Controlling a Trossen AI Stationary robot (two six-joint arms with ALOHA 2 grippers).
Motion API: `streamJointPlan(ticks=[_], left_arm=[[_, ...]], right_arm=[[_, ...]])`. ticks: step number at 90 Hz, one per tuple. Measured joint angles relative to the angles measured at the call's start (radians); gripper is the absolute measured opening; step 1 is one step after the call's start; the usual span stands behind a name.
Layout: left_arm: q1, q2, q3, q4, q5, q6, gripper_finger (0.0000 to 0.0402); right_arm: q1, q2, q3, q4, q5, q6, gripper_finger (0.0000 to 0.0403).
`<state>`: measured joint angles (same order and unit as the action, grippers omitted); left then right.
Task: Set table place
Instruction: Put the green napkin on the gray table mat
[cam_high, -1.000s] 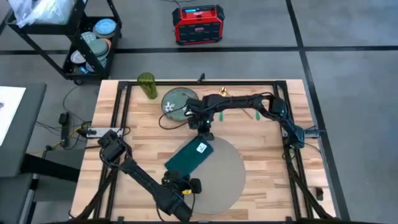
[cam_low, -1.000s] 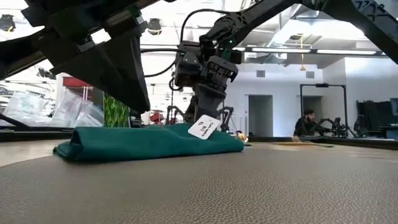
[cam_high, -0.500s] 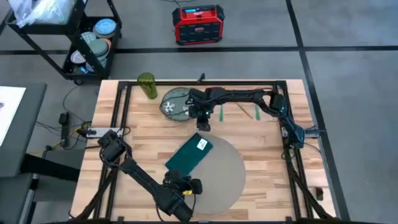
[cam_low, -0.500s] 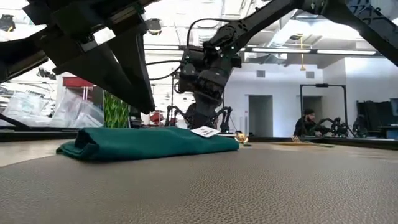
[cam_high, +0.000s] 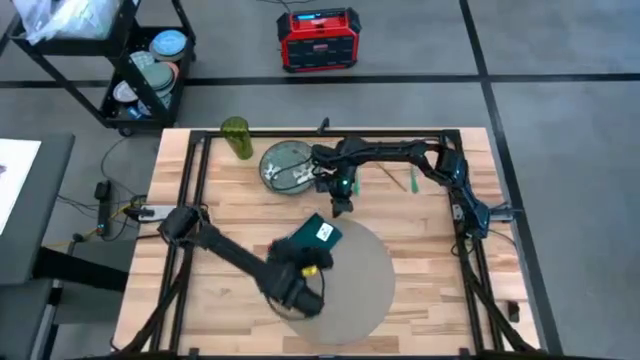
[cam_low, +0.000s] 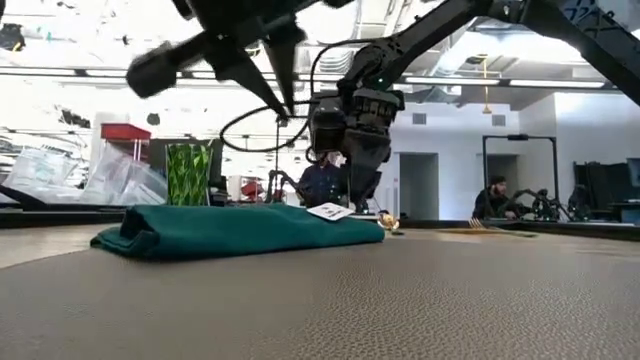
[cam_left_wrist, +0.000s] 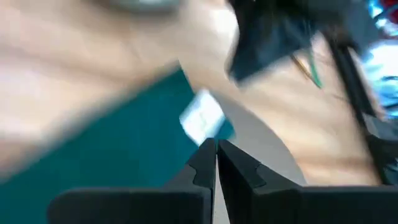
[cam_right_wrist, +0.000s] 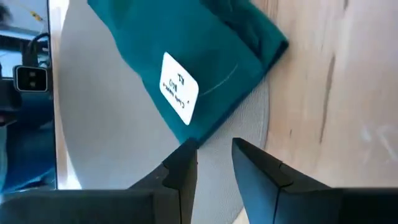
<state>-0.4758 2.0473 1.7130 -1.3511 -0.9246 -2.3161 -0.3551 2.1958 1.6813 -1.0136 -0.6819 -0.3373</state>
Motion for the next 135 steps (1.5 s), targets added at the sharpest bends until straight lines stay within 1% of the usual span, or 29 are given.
streamJointPlan(ticks=[7, 11, 17, 21, 29, 34, 46, 54, 59, 67, 84, 95, 103, 115, 122, 135], left_arm=[[0.021, -0.054, 0.0, -0.181, 0.0, -0.004, 0.0], [0.023, -0.089, -0.002, -0.231, 0.0, 0.01, 0.0], [0.023, -0.169, -0.041, -0.19, 0.002, 0.152, 0.0], [0.022, -0.222, -0.078, -0.142, 0.037, 0.236, 0.0002], [0.006, -0.311, -0.16, -0.033, 0.072, 0.311, 0.0011], [-0.011, -0.353, -0.218, 0.001, 0.087, 0.308, 0.0019], [-0.055, -0.461, -0.345, 0.032, 0.092, 0.215, 0.0042], [-0.082, -0.508, -0.423, 0.062, 0.091, 0.156, 0.0055], [-0.096, -0.529, -0.461, 0.095, 0.093, 0.141, 0.0059], [-0.119, -0.555, -0.496, 0.12, 0.093, 0.135, 0.0062], [-0.144, -0.559, -0.522, 0.158, 0.092, 0.149, 0.0062], [-0.147, -0.559, -0.522, 0.166, 0.093, 0.163, 0.0062], [-0.146, -0.559, -0.522, 0.164, 0.101, 0.172, 0.0062], [-0.145, -0.558, -0.523, 0.165, 0.105, 0.146, 0.0062], [-0.143, -0.557, -0.523, 0.165, 0.105, 0.148, 0.0062], [-0.141, -0.557, -0.523, 0.161, 0.104, 0.161, 0.0062]], right_arm=[[-0.001, 0.002, -0.002, 0.013, 0.003, 0.021, 0.0092], [-0.003, 0.002, -0.002, 0.015, 0.003, 0.03, 0.0092], [-0.01, -0.011, -0.001, 0.004, 0.003, 0.031, 0.0092], [-0.014, -0.017, -0.001, -0.003, 0.003, 0.031, 0.0092], [-0.016, -0.02, 0.003, 0.019, 0.003, 0.032, 0.0093], [-0.009, -0.018, 0.003, 0.041, 0.003, 0.034, 0.0093], [0.02, -0.017, 0.003, 0.185, 0.004, 0.074, 0.0093], [0.031, -0.017, 0.003, 0.298, 0.06, 0.101, 0.0093], [0.026, -0.017, 0.004, 0.343, 0.076, 0.113, 0.0093], [0.016, -0.017, 0.004, 0.367, 0.081, 0.152, 0.0093], [-0.002, -0.017, 0.004, 0.35, 0.072, 0.154, 0.01], [0.011, -0.017, -0.001, 0.329, 0.066, 0.135, 0.013], [0.028, -0.017, -0.026, 0.325, 0.108, 0.095, 0.0162], [0.04, -0.014, -0.059, 0.347, 0.127, 0.078, 0.0201], [0.04, -0.014, -0.074, 0.387, 0.132, 0.078, 0.0212], [0.04, -0.014, -0.103, 0.444, 0.132, 0.095, 0.0214]])
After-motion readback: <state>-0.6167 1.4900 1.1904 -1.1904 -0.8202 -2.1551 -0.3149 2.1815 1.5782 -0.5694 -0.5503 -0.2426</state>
